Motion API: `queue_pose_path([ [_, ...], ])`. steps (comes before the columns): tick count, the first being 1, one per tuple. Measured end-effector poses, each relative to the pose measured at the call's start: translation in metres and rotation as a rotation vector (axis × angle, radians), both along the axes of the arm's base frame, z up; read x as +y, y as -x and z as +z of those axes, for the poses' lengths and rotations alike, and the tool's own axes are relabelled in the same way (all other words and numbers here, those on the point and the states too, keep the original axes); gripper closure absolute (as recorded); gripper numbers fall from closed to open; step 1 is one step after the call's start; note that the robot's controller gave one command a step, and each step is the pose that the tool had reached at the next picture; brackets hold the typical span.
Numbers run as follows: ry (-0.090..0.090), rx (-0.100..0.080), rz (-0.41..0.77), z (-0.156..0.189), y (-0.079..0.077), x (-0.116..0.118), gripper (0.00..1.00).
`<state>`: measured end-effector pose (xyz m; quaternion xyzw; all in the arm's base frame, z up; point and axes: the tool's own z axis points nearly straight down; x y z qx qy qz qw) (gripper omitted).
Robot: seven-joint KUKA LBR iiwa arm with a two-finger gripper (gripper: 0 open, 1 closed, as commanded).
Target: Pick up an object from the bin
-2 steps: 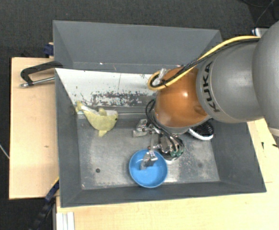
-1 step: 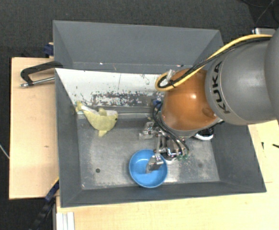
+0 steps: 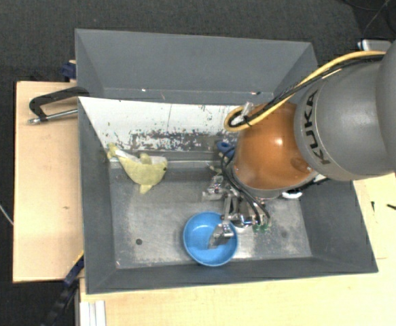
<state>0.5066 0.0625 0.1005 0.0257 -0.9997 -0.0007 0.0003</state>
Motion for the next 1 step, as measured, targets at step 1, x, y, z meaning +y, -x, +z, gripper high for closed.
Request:
queue_pose_path([
  [1, -0.001, 0.000, -0.107, -0.0267, -0.0040, 0.0033, 0.00],
])
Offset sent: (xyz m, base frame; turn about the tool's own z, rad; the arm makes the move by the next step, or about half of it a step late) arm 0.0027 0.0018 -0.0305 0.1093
